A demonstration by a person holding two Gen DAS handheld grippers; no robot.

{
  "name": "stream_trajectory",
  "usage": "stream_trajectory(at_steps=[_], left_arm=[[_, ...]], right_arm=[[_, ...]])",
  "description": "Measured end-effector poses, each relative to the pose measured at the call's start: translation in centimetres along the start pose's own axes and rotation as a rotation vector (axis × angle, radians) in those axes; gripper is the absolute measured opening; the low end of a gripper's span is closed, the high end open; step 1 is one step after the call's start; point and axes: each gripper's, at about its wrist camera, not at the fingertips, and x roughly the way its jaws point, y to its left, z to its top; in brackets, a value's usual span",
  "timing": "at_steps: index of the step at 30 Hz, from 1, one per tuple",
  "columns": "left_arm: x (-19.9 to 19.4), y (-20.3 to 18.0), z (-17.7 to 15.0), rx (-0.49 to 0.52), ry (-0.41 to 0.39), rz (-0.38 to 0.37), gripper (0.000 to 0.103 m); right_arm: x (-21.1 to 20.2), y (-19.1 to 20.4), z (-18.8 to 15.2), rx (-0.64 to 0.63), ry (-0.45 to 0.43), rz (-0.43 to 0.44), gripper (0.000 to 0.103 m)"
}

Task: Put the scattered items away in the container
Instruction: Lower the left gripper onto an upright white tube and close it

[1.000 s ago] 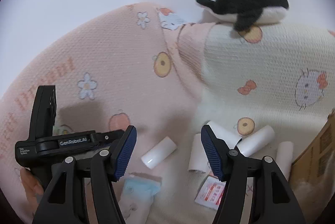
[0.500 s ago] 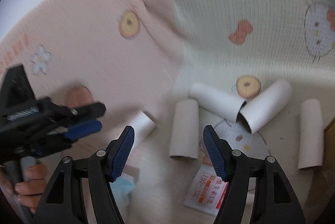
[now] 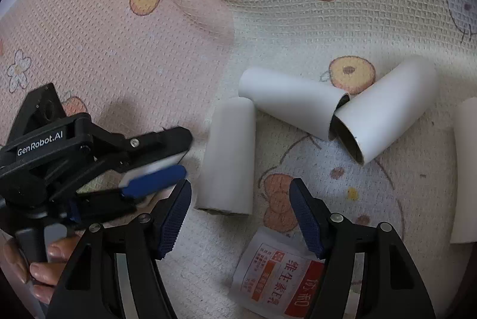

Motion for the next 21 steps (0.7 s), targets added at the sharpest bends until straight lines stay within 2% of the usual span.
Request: stream_trajectory(at_steps=[7,11,12,16,21], left_arm=[[1.8,-0.5,0.2,0.051,-0.008,0.106,0.05],[2.6,-0.7,0.2,0.059,0.014,0.093,0.05],[2.8,-0.8,0.2,0.071,0.025,0.089,0.044],[3.0,-1.6,-0.1,0.118,0.046,0.092,0.043],[2.7,-1.3,-0.7,0.115,0.062,0.093,0.043]], right_arm=[[0.6,0.6,-0.6,-0.042,0.018,0.009,0.066],[0.9,0.9,-0.7,-0.048,0.024,0.019,0.066],[1.0,1.0,-0.5,-0.049,0.025,0.024,0.066],[0.8,1.5,-0.1,-0.064,0.013,0.052,0.064],[0.7,1.9,0.1,-0.09,0.015,0.063,0.063]])
